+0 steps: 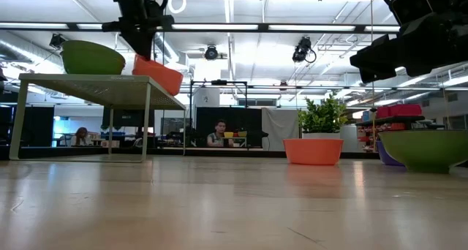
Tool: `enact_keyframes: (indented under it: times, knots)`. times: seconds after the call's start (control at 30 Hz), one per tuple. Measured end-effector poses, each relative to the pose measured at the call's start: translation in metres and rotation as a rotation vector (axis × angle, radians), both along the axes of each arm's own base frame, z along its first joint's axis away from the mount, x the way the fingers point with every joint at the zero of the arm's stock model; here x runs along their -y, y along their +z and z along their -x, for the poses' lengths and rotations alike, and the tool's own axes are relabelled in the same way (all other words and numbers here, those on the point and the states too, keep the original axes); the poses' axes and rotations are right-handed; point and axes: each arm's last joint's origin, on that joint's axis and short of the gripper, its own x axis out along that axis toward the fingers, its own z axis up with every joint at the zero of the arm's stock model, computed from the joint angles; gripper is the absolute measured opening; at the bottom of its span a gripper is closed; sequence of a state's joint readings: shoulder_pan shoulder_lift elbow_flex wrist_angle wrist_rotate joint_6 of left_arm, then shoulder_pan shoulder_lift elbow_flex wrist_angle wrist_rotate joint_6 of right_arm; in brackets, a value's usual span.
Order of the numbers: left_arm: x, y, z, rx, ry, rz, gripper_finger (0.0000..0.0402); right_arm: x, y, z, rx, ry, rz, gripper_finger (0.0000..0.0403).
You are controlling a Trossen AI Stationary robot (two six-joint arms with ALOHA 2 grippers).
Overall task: Pick & Place Mini bowls
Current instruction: Stack the orange bowl on the orange bowls on the shelf
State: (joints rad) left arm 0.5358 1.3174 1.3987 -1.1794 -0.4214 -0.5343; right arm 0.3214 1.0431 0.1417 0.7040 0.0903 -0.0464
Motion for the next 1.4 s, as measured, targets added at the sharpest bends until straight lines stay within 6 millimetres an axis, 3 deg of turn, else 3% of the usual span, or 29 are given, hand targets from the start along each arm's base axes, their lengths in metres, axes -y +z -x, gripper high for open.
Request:
enact_keyframes:
  times: [0.23,0.33,0.43,0.67,1.4]
  knots:
    - [0.0004,-0.0002,-0.0004,0.011,-0.007,0.016,0.0151,0.0001,-0.0002,0.0,-0.002,-0.001,0.001,0.0114]
    - [-0.0001,0.0002,-0.001,0.017,-0.006,0.008,0.0165,0.0,-0.0002,0.0001,-0.002,0.0,0.001,0.0114]
    - [-0.0003,0.0022,-0.002,0.048,-0.012,0.003,0.0141,0.0,-0.0001,0.0,-0.002,0.0,0.001,0.0114]
    - [-0.0017,0.0041,-0.0014,0.085,-0.05,0.032,0.0013,0.0,-0.0002,0.0001,-0.002,-0.001,0.001,0.0114]
    - [-0.0034,0.0036,-0.0017,0.109,-0.06,0.062,0.0005,0.0,-0.0001,0.0,-0.002,0.001,-0.003,0.0114]
